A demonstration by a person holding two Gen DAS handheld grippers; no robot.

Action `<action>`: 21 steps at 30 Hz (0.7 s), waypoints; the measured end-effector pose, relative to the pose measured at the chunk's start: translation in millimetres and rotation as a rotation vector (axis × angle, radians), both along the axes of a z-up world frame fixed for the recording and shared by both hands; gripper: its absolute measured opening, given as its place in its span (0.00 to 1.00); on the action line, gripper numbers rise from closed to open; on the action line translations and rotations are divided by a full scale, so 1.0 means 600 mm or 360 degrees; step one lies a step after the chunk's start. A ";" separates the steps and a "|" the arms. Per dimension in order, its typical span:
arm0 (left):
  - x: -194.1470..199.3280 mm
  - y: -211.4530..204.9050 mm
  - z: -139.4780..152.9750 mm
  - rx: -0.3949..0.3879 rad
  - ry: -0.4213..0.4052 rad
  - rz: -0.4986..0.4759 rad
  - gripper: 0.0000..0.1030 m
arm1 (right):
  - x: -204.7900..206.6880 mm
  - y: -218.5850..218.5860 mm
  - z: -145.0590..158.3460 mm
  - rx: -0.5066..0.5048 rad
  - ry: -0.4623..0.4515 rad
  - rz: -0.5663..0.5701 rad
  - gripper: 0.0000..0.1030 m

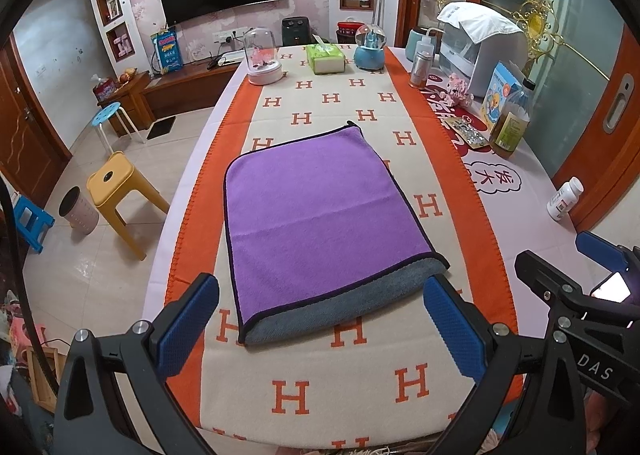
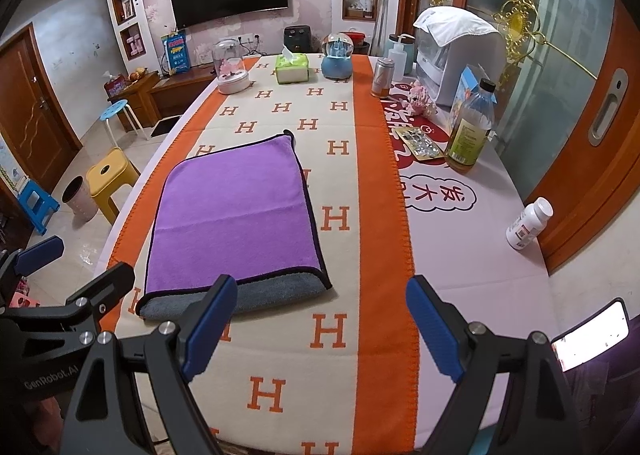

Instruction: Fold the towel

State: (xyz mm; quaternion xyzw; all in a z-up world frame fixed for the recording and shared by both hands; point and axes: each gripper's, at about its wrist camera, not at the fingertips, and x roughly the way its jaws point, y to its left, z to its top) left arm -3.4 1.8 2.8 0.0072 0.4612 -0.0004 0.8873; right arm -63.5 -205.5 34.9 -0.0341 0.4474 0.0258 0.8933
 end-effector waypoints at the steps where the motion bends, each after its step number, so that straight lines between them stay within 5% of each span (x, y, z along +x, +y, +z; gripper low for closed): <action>1: -0.002 0.005 -0.001 -0.0001 -0.0001 0.0003 0.99 | 0.000 0.002 -0.001 0.0000 -0.0002 0.0004 0.85; 21: 0.039 0.046 -0.010 -0.0040 0.0032 0.0145 0.99 | 0.058 -0.002 -0.003 -0.0013 0.0034 0.0080 0.85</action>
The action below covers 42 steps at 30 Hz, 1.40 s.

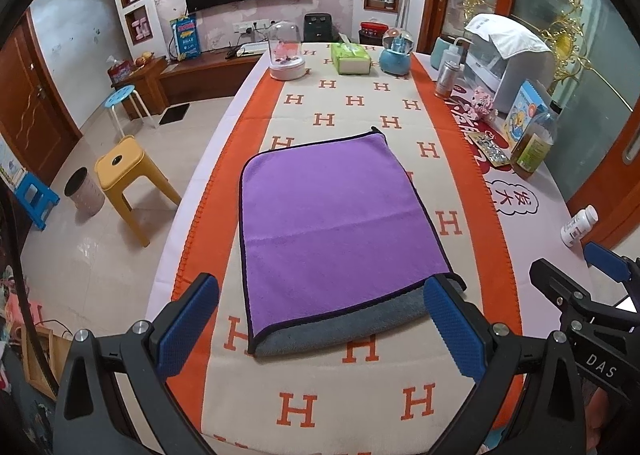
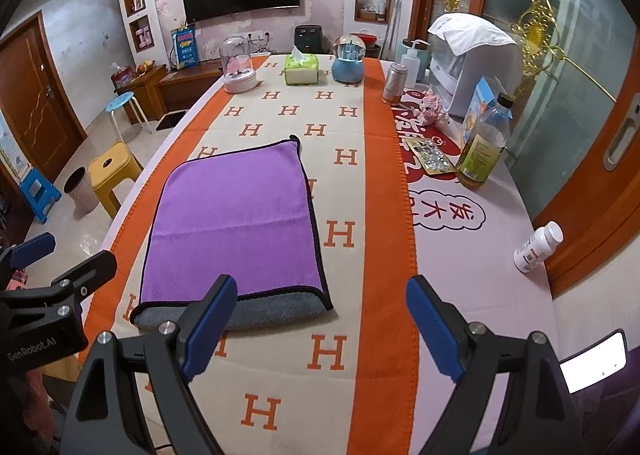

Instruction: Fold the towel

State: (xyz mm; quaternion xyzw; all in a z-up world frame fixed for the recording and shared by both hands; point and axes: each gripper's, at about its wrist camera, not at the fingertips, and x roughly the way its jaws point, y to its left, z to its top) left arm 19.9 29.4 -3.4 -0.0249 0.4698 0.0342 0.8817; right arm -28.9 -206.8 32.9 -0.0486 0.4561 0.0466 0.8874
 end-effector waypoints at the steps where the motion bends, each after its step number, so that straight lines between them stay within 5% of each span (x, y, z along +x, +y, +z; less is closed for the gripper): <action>1: 0.002 0.002 -0.003 -0.0006 0.0008 0.0007 0.99 | 0.003 0.001 -0.001 -0.0002 0.0003 0.0007 0.85; 11: 0.012 0.026 -0.040 -0.0069 0.0037 0.0048 0.99 | 0.030 0.004 -0.041 -0.0030 0.0057 0.0098 0.85; 23: -0.005 0.127 -0.149 -0.0253 0.0096 0.0270 0.99 | 0.064 -0.002 -0.142 -0.0030 0.0216 0.0346 0.84; 32: -0.007 0.146 -0.226 -0.0118 0.0197 0.0054 0.99 | 0.075 -0.005 -0.206 -0.0039 0.0297 0.0635 0.74; 42: 0.013 0.163 -0.265 -0.0213 0.0203 -0.0115 0.98 | 0.117 -0.016 -0.245 0.0011 0.0400 0.0836 0.61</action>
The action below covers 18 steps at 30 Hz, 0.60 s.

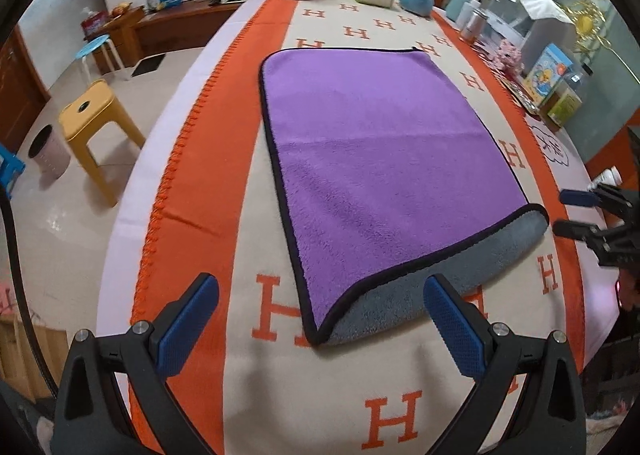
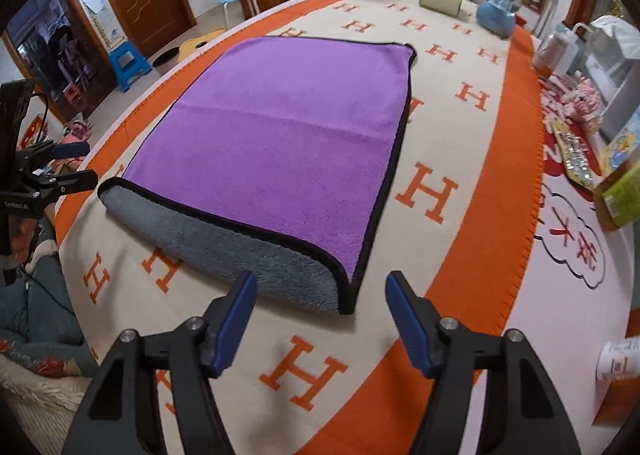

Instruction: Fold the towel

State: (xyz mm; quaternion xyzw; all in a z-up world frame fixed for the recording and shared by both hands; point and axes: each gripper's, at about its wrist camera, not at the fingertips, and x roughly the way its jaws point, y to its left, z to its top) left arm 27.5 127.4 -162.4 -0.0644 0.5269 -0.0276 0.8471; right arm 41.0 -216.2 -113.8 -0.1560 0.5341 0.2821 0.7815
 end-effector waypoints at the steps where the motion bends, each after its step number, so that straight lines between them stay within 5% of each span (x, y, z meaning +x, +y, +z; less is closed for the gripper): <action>1: 0.002 -0.001 -0.001 -0.0014 0.0004 -0.0024 0.97 | 0.004 -0.001 -0.003 0.0003 0.0011 0.0008 0.60; 15: 0.014 -0.029 -0.001 -0.0083 -0.0007 -0.0353 0.90 | 0.043 0.006 -0.039 0.0041 0.0172 0.0146 0.44; 18: 0.021 -0.031 -0.004 -0.0101 0.0017 -0.0397 0.80 | 0.044 0.008 -0.043 0.0048 0.0198 0.0166 0.36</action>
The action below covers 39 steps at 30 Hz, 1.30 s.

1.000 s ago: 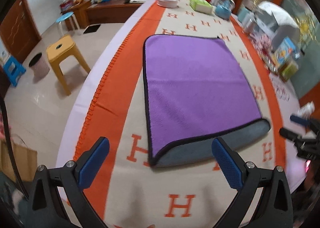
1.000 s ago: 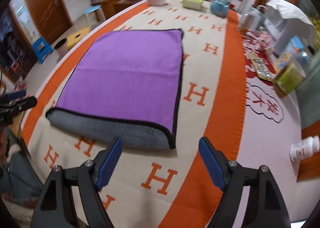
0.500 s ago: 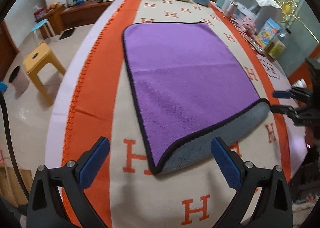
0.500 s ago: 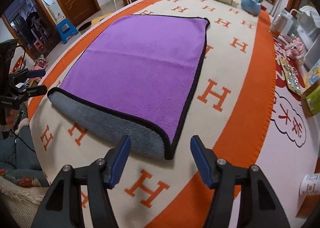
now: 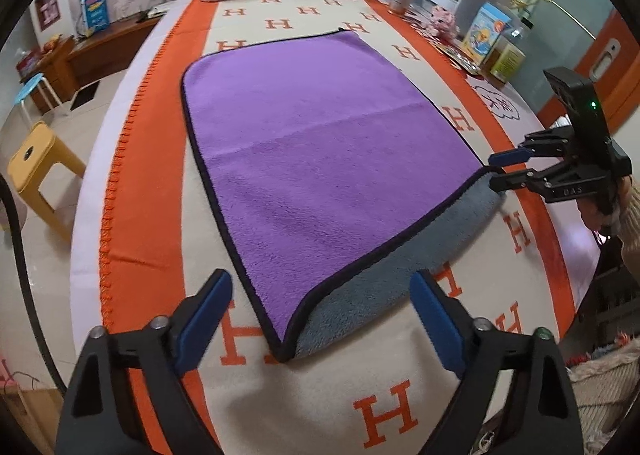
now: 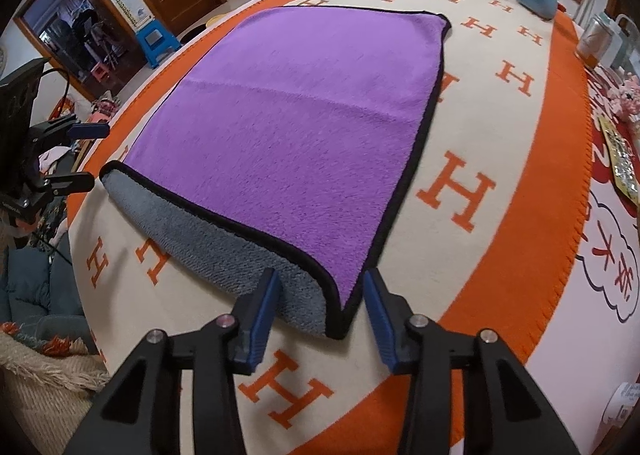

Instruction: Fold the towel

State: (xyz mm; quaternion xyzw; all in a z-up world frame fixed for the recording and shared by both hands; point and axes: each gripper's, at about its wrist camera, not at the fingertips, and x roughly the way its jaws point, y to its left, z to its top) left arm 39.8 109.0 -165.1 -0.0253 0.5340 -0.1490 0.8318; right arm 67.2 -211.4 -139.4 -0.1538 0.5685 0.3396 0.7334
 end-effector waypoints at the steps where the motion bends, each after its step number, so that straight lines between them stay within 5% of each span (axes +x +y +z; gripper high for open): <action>1: 0.003 0.000 -0.002 -0.0010 0.0017 -0.0014 0.78 | 0.000 0.001 -0.001 0.0006 0.0009 0.0007 0.35; 8: 0.007 0.004 -0.005 -0.0051 0.0057 -0.0055 0.74 | 0.001 0.008 -0.004 0.0021 0.0035 0.0029 0.27; 15: 0.006 0.001 -0.019 -0.0068 0.0159 -0.0133 0.53 | 0.007 0.007 -0.002 0.0029 0.0041 0.0016 0.20; 23: 0.001 0.008 -0.016 -0.0086 0.0206 -0.0146 0.52 | 0.006 0.003 -0.001 0.0024 0.0033 0.0019 0.17; 33: 0.006 0.019 -0.035 -0.0099 0.0296 -0.0150 0.34 | 0.005 0.002 0.001 0.0026 0.0028 0.0017 0.14; 39: 0.009 0.023 -0.043 -0.0074 0.0341 -0.0168 0.32 | 0.002 0.000 0.006 0.0028 0.0013 0.0019 0.13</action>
